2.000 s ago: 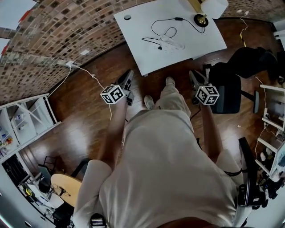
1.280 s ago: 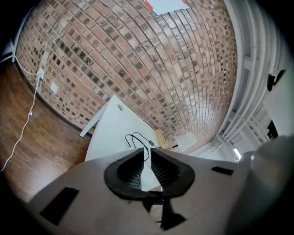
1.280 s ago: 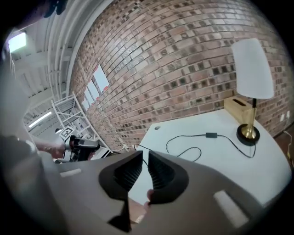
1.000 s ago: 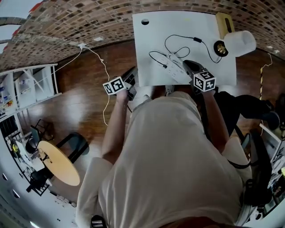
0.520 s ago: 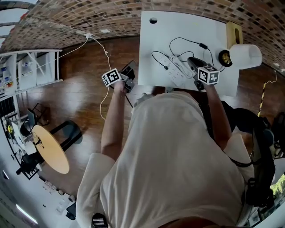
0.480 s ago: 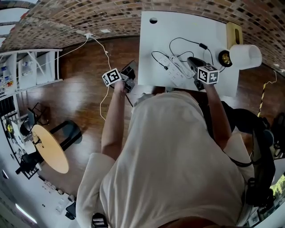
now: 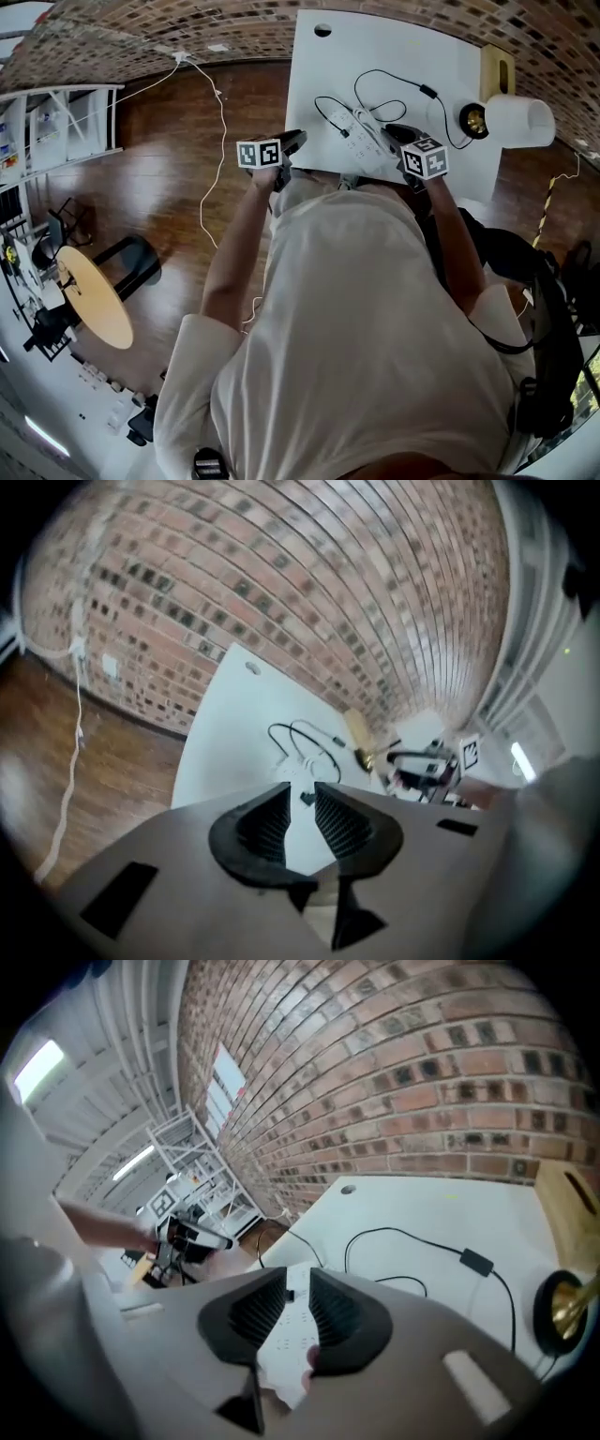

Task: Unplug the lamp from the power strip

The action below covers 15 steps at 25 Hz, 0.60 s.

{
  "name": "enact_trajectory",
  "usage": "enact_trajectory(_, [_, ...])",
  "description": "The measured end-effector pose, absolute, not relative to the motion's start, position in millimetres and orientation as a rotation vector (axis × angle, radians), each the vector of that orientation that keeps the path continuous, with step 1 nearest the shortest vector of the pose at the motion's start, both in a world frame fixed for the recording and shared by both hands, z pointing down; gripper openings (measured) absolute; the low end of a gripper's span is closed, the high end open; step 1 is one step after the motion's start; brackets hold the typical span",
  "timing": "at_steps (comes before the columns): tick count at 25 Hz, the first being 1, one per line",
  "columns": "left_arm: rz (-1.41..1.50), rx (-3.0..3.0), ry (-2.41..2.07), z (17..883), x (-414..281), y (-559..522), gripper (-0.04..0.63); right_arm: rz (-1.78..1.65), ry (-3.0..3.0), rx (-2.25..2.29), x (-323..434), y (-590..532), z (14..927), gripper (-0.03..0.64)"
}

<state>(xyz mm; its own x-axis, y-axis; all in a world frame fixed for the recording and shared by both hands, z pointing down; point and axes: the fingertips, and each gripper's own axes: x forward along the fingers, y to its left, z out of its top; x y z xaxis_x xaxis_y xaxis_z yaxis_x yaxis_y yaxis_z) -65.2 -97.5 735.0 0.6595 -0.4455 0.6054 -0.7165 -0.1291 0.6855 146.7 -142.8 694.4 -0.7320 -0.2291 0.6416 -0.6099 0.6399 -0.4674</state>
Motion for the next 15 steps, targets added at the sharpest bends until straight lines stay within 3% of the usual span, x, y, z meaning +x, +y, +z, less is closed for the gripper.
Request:
enact_trajectory(3, [0.644, 1.906, -0.879, 764.6, -45.9, -88.5, 0.01, 0.721, -2.244, 0.506, 130.2, -113.8, 715.8, 0.097])
enact_trajectory(15, [0.906, 2.15, -0.661, 817.6, 8.9, -124.4, 0.005, 0.528, -2.097, 0.42, 53.1, -92.4, 769.2, 0.106])
